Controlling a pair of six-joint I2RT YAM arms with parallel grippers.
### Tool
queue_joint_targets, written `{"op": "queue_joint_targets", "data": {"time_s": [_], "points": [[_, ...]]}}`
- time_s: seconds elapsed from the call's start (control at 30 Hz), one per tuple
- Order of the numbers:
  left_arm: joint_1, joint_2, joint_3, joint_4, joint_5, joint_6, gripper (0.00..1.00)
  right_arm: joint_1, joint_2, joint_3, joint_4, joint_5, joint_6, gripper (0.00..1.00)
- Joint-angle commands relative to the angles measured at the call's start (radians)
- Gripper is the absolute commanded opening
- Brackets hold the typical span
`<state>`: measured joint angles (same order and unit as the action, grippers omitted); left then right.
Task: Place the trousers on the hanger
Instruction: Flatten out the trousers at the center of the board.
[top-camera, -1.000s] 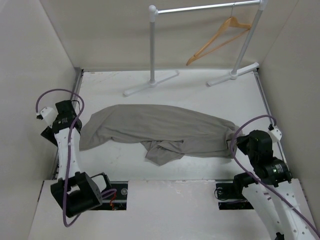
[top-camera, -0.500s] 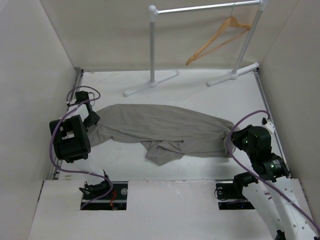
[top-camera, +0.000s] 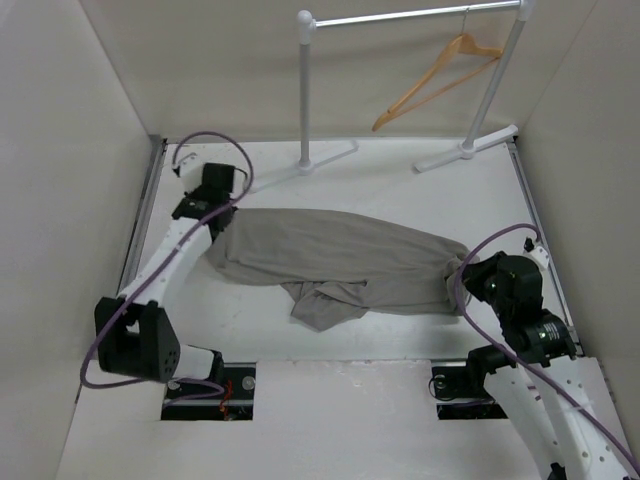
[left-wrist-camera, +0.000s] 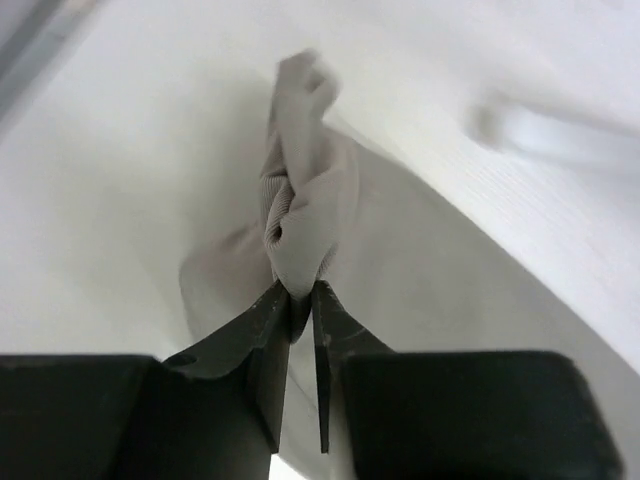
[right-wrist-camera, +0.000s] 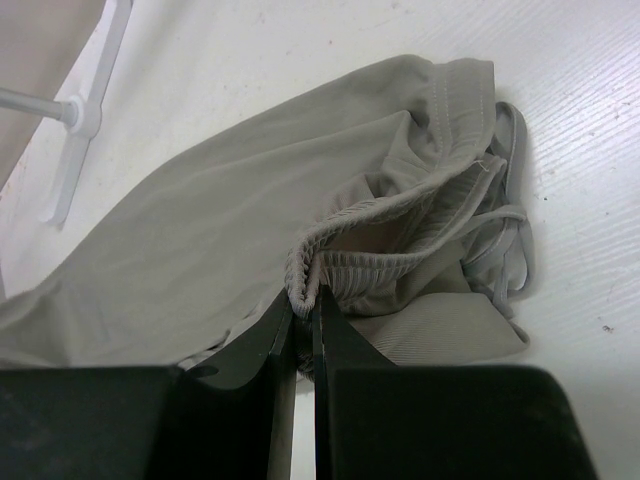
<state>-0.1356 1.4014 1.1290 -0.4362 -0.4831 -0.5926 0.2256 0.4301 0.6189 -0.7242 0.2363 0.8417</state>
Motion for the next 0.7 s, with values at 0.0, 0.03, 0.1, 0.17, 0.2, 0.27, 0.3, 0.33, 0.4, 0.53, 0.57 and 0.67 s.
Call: {"op": "queue_joint_targets", "data": {"time_s": [0.0,0.03,0.1,0.17,0.2,0.27,0.3,0.33,0.4,0.53,0.57,0.67], "points": [[-0.243,-0.047,-0.165,-0.169,-0.1,-0.279,0.27,-0.015,-0.014,0.005,0.069,-0.009,-0.007,0.04],[-0.279,-0.041,-0.194,-0.194,-0.088,-0.335,0.36,-0.013,-0.01,0.008,0.071,-0.011,-0.007,0.04],[-0.311,-0.042,-0.239,-0.211,-0.066,-0.412,0.56,-0.01,-0.004,0.013,0.072,-0.014,-0.006,0.04],[-0.29,-0.089,-0.262,-0.222,-0.078,-0.427,0.69,-0.01,0.001,0.015,0.075,-0.014,-0.007,0.04],[-0.254,-0.122,-0.262,-0.217,-0.081,-0.42,0.71,-0.01,0.004,0.015,0.077,-0.014,-0.009,0.04],[-0.189,-0.162,-0.244,-0.211,-0.081,-0.401,0.72,-0.01,0.01,0.016,0.08,-0.014,-0.015,0.04],[-0.131,-0.182,-0.221,-0.188,-0.086,-0.373,0.72,-0.01,0.013,0.016,0.081,-0.014,-0.015,0.04],[-0.079,-0.173,-0.2,-0.14,-0.071,-0.328,0.72,-0.01,0.016,0.015,0.085,-0.015,-0.012,0.04],[-0.049,-0.135,-0.175,-0.084,-0.04,-0.284,0.68,-0.003,0.022,0.01,0.089,-0.017,-0.009,0.04],[-0.064,0.042,-0.089,0.066,0.13,-0.142,0.53,0.004,0.036,0.002,0.094,-0.02,-0.018,0.05],[-0.078,0.089,-0.062,0.089,0.177,-0.107,0.52,0.004,0.036,-0.001,0.095,-0.02,-0.018,0.05],[-0.126,0.221,0.032,0.116,0.28,-0.009,0.52,0.004,0.038,-0.01,0.098,-0.02,-0.02,0.05]]}}
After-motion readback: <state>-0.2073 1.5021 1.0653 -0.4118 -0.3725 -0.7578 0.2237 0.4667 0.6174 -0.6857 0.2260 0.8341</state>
